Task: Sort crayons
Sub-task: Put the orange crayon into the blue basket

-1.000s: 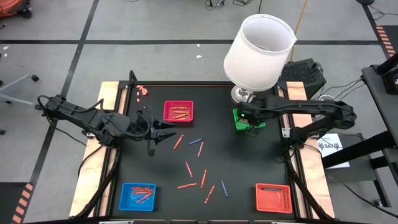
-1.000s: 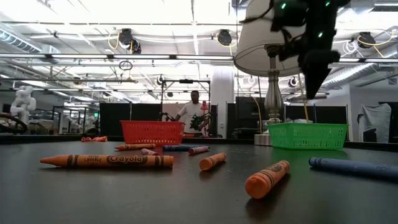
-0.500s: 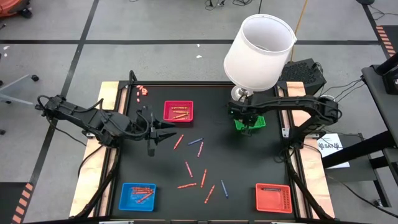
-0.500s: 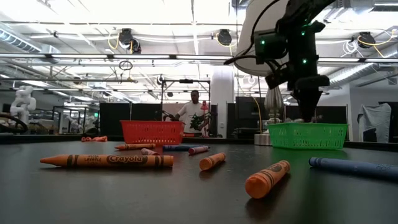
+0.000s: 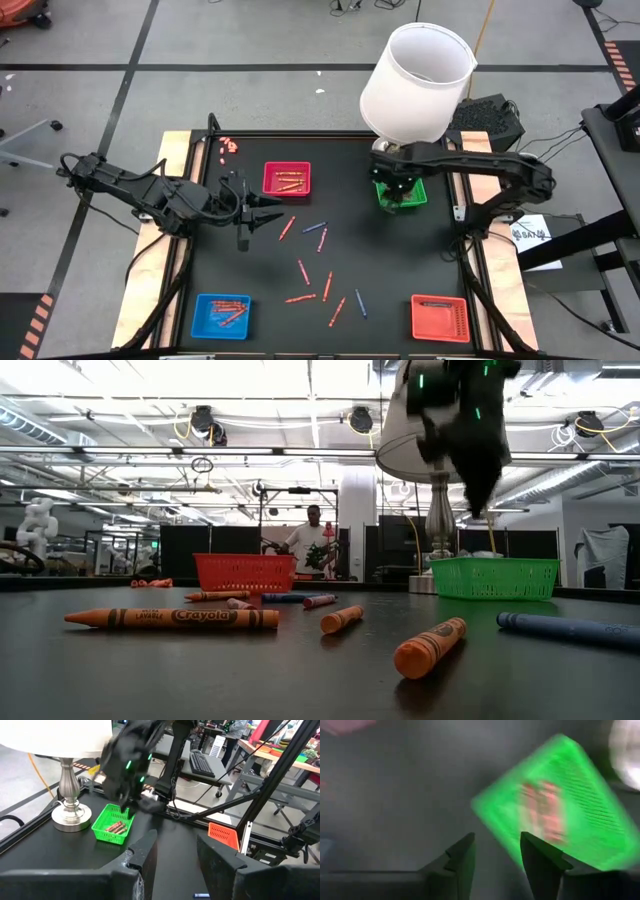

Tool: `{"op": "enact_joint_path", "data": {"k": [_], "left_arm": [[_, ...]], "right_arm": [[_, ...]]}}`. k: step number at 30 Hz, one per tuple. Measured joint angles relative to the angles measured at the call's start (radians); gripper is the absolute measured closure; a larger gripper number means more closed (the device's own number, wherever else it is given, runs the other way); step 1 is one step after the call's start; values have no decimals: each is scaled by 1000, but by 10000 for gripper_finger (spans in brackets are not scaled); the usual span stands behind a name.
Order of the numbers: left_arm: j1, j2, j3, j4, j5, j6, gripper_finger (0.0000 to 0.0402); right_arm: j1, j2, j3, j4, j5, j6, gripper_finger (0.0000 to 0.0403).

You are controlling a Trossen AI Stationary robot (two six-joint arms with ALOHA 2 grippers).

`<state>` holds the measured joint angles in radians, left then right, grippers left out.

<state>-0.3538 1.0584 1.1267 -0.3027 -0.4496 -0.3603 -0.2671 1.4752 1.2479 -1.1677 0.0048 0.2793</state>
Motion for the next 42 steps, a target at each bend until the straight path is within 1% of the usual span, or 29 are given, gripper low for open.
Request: {"op": "enact_joint_path", "data": {"k": [2, 3, 4, 6, 7, 10, 12, 14, 19, 22, 25, 27, 31, 34, 36, 39, 42], "left_arm": [[0, 0, 0, -2, 0, 0, 262], [0, 0, 0, -4, 0, 0, 262], [0, 0, 0, -9, 0, 0, 262], [0, 0, 0, -24, -1, -1, 262], [0, 0, 0, -37, -3, -14, 262], [4, 8, 0, -92, -26, -119, 262], [15, 24, 0, -138, -27, -178, 262], [19, 49, 0, -178, -25, -208, 262], [18, 134, -1, -212, 15, -184, 262], [19, 186, -1, -199, 29, -211, 262], [19, 240, -1, -231, 30, -294, 262], [18, 271, -1, -294, 38, -401, 262], [20, 314, -1, -479, 77, -617, 262], [23, 329, -1, -632, 83, -763, 262], [30, 336, -1, -728, 83, -833, 262], [52, 343, -7, -803, 86, -867, 262], [88, 343, -40, -789, 136, -865, 262]], "right_arm": [[32, -42, 28, 92, -104, 138, 260], [54, -63, 34, 153, -130, 212, 259], [80, -83, 36, 225, -134, 281, 259], [141, -114, 36, 370, -88, 367, 259], [176, -123, 36, 444, -50, 381, 259], [269, -130, 36, 631, 58, 376, 259], [318, -129, 36, 705, 94, 359, 259], [355, -121, 36, 731, 105, 355, 259], [421, -119, 36, 668, 101, 387, 259], [454, -124, 36, 582, 99, 418, 259], [484, -125, 36, 487, 98, 451, 259], [506, -125, 36, 423, 97, 483, 259], [549, -125, 36, 334, 97, 542, 259], [577, -125, 36, 307, 101, 563, 259], [588, -125, 36, 308, 118, 573, 259], [598, -125, 36, 318, 162, 583, 259], [599, -125, 36, 330, 182, 583, 259]]}}
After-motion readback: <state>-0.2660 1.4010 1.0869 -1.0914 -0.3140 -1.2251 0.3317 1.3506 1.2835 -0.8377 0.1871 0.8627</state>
